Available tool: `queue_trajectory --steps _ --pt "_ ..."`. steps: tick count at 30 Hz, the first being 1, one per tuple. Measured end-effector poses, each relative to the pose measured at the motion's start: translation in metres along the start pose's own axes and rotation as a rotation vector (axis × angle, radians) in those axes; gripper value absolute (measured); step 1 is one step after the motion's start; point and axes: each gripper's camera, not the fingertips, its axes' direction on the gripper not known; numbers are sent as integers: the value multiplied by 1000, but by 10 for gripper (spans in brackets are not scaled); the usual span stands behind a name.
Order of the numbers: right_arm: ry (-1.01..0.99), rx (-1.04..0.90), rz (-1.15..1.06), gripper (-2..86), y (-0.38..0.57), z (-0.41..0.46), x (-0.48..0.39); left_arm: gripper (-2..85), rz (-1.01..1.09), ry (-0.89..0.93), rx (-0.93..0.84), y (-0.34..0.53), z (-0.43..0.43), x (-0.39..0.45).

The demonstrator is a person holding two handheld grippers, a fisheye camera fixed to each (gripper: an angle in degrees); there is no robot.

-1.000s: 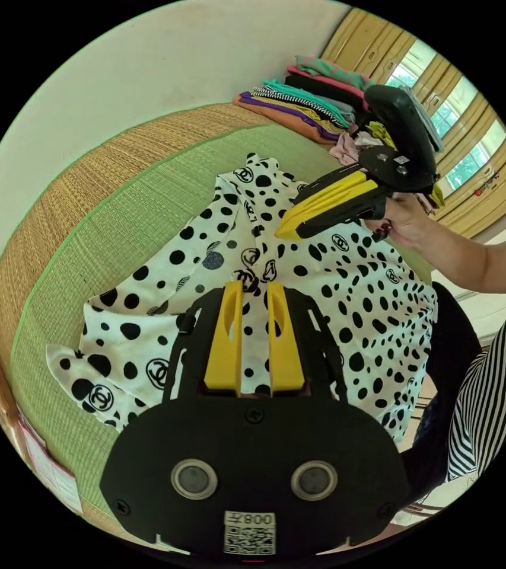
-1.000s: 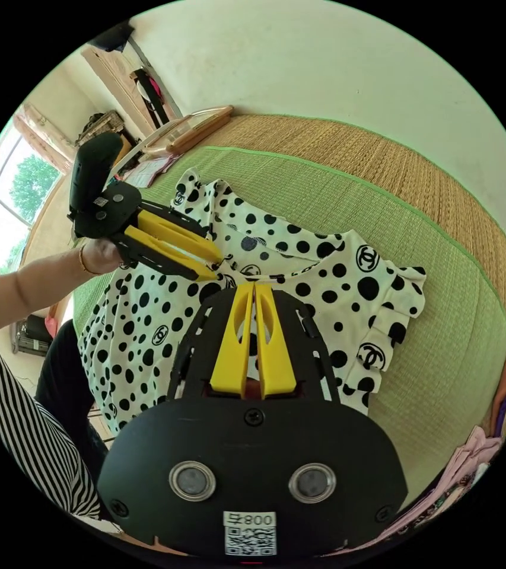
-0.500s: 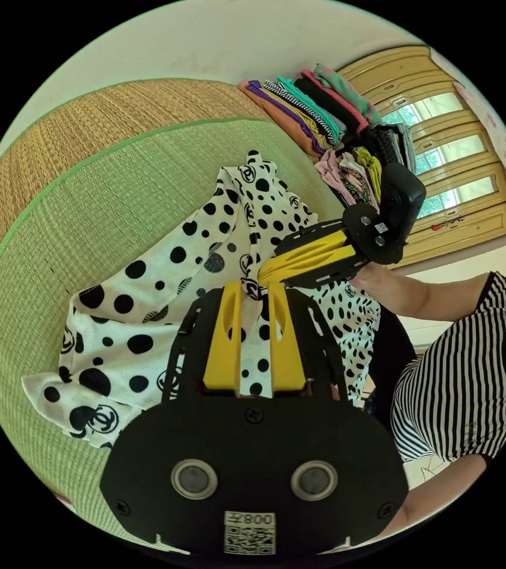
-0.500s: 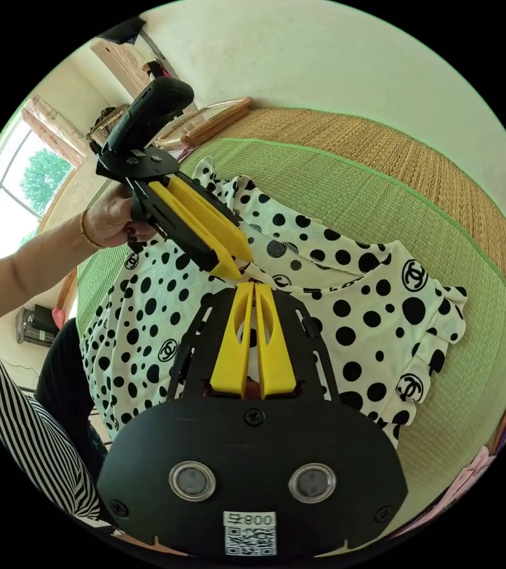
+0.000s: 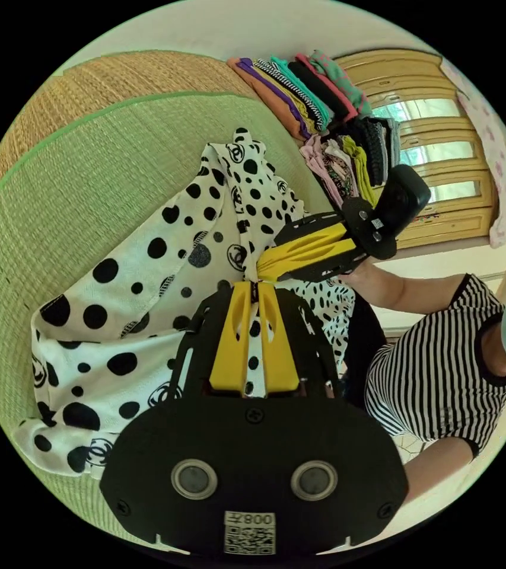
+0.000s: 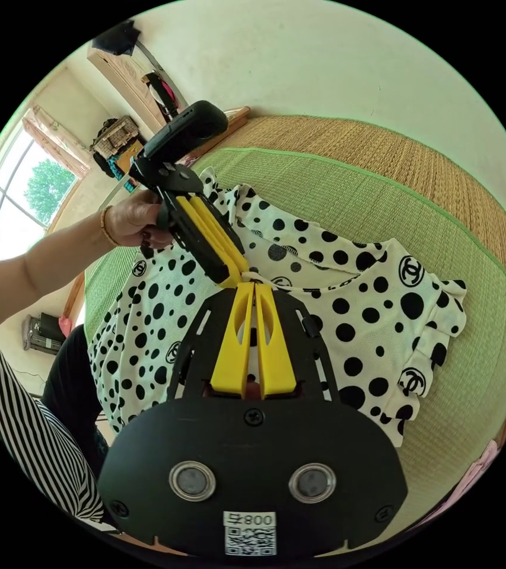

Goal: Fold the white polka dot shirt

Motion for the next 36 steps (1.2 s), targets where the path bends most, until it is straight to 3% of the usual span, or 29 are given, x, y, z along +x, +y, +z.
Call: queue_trajectory --steps 4,11,16,20,24,29,31,36 --pt "6 -15 27 -4 -9 3 7 44 -86 152 38 2 0 -28" --pt "-76 -57 120 -2 -21 11 30 20 -52 -129 270 27 -21 14" --pt "-105 -60 143 0 -23 11 37 5 -66 -353 155 23 19 30" --pt "-95 -63 139 0 -22 10 41 3 -109 -382 316 39 7 40" --pt "-118 -61 152 0 -24 11 46 3 -173 -492 229 39 16 32" --pt "-126 -74 148 1 -28 12 50 5 -226 -575 336 43 11 30" --pt "-133 -75 149 1 -29 12 52 9 -237 -532 360 43 12 30" --pt "-148 -72 153 1 -30 12 56 49 -65 -479 412 30 23 64"
